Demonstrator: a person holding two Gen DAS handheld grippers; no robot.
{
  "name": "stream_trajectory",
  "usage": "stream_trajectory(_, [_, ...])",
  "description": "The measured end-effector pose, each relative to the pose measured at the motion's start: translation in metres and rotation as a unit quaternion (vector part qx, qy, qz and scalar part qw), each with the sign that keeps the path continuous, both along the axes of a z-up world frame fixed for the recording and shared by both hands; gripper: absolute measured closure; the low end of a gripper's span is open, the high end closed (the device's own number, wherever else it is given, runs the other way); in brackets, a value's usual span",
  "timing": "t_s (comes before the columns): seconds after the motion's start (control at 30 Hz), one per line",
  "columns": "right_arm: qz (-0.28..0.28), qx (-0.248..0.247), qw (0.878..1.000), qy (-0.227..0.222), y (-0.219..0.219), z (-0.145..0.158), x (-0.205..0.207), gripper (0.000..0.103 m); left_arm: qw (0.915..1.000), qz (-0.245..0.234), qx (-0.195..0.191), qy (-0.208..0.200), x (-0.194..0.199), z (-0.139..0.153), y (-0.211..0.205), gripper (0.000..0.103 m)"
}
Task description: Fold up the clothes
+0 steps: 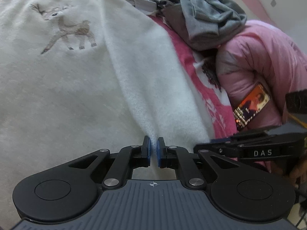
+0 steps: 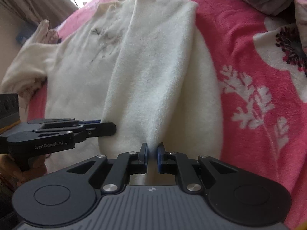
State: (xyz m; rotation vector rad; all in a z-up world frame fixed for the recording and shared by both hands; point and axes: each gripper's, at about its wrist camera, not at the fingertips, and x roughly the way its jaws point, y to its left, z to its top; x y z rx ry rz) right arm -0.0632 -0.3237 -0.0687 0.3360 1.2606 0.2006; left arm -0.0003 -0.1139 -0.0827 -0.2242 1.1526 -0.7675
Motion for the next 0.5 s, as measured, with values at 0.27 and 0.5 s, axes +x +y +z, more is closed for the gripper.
stream_trajectory(0.27, [0.039, -0.053, 0.998, -0.002, 0.013, -0.003, 0.000, 0.093, 0.9999, -0.010, 0.011, -0.006, -0.004, -0.003, -0.002, 0.098])
stream_trajectory(0.5, [0.031, -0.063, 0.998, 0.004, 0.006, 0.002, -0.005, 0.067, 0.9995, -0.022, 0.022, -0.010, -0.003, -0.008, -0.004, 0.090])
